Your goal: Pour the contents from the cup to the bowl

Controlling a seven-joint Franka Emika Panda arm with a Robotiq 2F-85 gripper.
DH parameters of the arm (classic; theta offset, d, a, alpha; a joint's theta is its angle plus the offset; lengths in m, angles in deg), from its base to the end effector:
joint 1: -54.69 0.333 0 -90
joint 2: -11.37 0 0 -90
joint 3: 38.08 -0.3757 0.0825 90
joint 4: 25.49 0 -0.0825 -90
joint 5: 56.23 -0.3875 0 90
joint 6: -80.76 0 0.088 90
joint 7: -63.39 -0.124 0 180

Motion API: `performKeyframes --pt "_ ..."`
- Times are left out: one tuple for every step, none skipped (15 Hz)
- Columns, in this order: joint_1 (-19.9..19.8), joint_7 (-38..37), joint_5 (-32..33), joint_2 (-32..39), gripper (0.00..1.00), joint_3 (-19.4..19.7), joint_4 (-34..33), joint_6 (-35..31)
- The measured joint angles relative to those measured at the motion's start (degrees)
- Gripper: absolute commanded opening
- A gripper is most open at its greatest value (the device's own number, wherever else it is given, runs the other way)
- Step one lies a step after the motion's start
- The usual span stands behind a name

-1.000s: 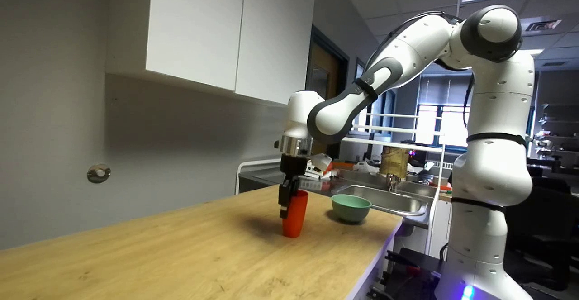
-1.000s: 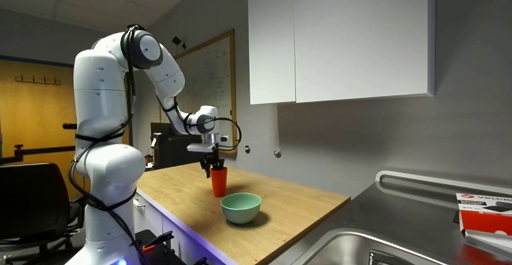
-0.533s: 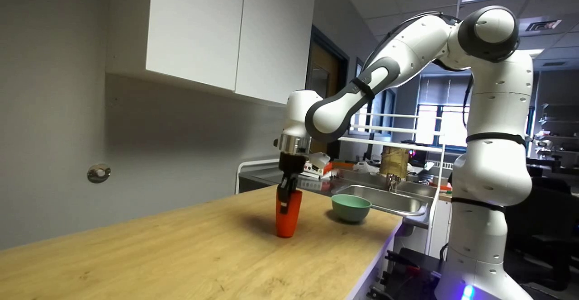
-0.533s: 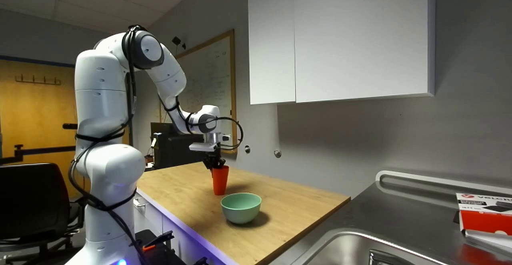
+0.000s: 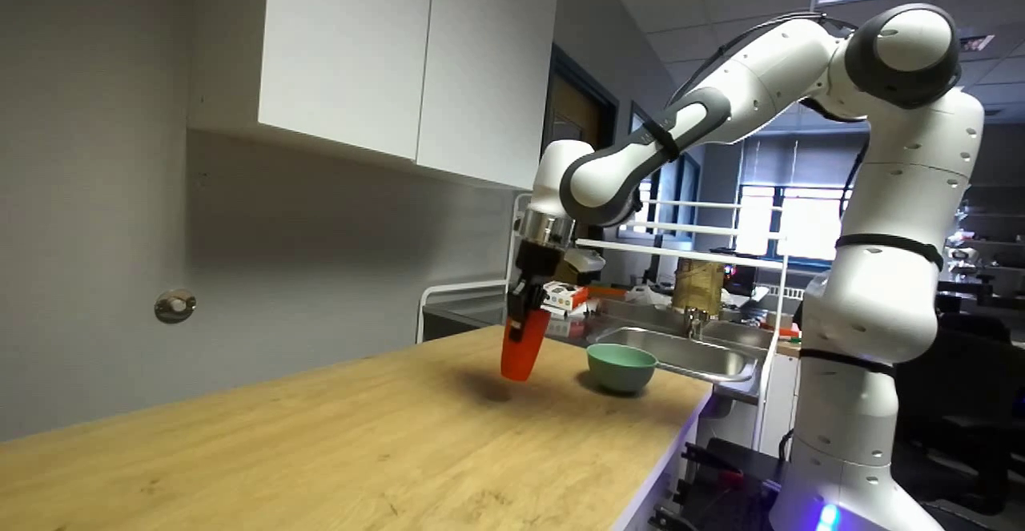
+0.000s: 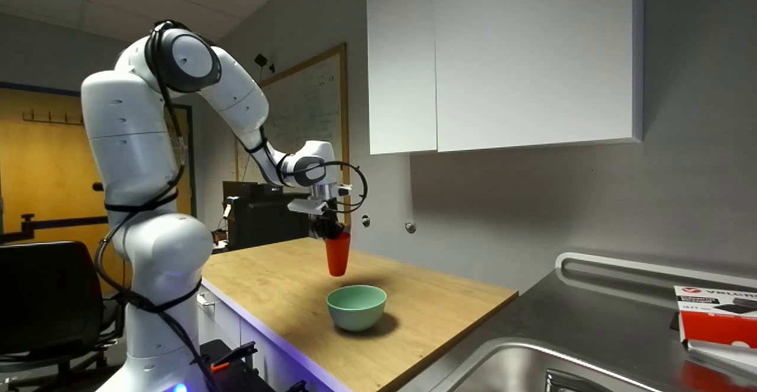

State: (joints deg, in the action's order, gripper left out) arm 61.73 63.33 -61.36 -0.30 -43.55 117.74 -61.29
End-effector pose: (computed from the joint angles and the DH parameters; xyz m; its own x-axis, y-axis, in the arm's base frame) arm 0.4475 0.1006 0.4160 0.9730 0.1442 0.1801 0.1551 -0.9867 -0.0478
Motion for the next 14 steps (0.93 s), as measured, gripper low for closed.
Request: performKeyframes --pt "-0.24 1.19 -1.86 -1.9 0.01 1.24 1.4 -0.93" --pt "-0.47 2.65 -3.83 -3.76 0.01 2.64 2.93 -2.02" --pt "-0.63 4.33 -5.89 -5.5 0.01 4.17 4.47 -3.08" --pt "-0.72 6.14 -7.87 -7.11 0.01 5.87 6.01 -4.2" --pt "-0.77 7.93 -9.77 -8.55 0.01 7.56 7.47 -5.28" --pt "-0.76 9.88 -11.71 -9.89 0.01 9.34 8.91 -6.39" --pt "-0.68 12.04 -13.83 -11.19 0.01 11.2 10.34 -7.49" --pt "-0.52 14.23 -15.93 -12.37 0.01 13.04 11.68 -8.58" --pt "-0.18 16.82 -18.3 -13.62 0.01 15.15 13.05 -9.54" --pt "0.37 19.23 -20.44 -14.72 0.01 17.26 14.22 -10.35" --pt "1.1 21.89 -22.74 -15.9 0.01 19.59 15.41 -11.09" --pt "2.09 24.75 -25.09 -17.07 0.01 22.13 16.44 -11.67" --pt "3.1 28.14 -28.04 -17.94 0.01 24.58 16.77 -11.8" --pt "4.0 31.93 -31.18 -18.54 0.01 26.95 16.65 -11.8"
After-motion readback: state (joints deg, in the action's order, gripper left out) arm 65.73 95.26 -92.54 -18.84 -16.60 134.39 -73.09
